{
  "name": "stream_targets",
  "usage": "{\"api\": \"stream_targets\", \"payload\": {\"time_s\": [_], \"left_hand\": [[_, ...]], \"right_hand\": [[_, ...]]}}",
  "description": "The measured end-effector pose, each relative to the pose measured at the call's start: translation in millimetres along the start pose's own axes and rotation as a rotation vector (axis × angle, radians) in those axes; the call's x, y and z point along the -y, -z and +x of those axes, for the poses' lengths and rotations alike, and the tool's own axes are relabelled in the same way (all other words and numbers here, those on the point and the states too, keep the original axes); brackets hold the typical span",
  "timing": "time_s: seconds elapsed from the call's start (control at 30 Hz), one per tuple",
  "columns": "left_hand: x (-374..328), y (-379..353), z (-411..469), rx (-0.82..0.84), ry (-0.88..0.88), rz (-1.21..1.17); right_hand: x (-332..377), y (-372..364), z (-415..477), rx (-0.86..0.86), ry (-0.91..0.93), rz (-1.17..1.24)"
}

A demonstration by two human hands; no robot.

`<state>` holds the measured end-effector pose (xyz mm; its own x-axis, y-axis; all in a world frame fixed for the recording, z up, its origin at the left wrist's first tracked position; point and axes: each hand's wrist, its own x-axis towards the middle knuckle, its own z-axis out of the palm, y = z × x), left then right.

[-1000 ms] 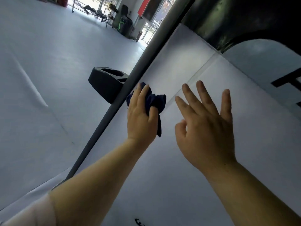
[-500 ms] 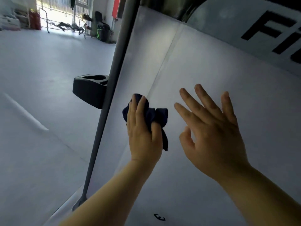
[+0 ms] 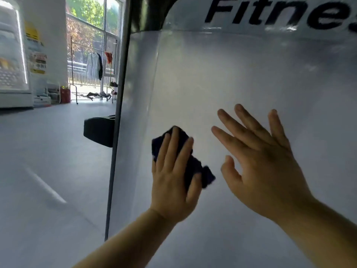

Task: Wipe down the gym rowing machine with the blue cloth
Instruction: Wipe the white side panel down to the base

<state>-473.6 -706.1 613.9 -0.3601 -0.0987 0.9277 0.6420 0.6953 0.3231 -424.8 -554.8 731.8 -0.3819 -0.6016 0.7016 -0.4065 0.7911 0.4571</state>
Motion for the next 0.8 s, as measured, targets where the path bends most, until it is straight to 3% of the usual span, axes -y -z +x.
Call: {"api": "stream_targets", "payload": {"time_s": [0.1, 0.17, 0.3, 0.37, 0.5, 0.57, 0.63, 0.73, 0.8], "left_hand": [[16.9, -0.8, -21.3, 0.127, -0.428, 0.147], [20.9, 3.7, 9.9, 0.086, -0.499, 0.186], [0.5, 5.1, 69.4, -0.151, -0.107, 0.010], [-11.8, -2.5, 57.3, -0.192, -0.065, -0.048], [-4.6, -16.8, -2.9, -0.008, -0.647, 0.179], [4.3, -11.2, 10.0, 0.042, -0.811, 0.276], [-3.4, -5.3, 42.9, -0.058, -0.677, 0.259], [-30.9, -1.2, 82.2, -0.187, -0.206, 0.074], [-34.9, -11.6, 68.3, -0.196, -0.233, 0.065]], "right_hand": [[-7.9, -3.3, -24.2, -0.043, 0.003, -0.037], [-15.7, -2.7, -34.6, -0.080, -0.012, -0.040], [-23.0, -8.3, -56.6, -0.208, -0.081, -0.056], [-22.7, -16.1, -66.5, -0.259, -0.109, -0.066], [-20.5, -27.6, -83.4, -0.340, -0.131, -0.113], [-19.4, -29.9, -84.3, -0.346, -0.140, -0.134], [-19.3, -32.0, -85.4, -0.354, -0.148, -0.158], [-18.5, -35.9, -89.4, -0.412, -0.193, -0.155], [-17.2, -35.9, -91.1, -0.494, -0.262, -0.103]]}}
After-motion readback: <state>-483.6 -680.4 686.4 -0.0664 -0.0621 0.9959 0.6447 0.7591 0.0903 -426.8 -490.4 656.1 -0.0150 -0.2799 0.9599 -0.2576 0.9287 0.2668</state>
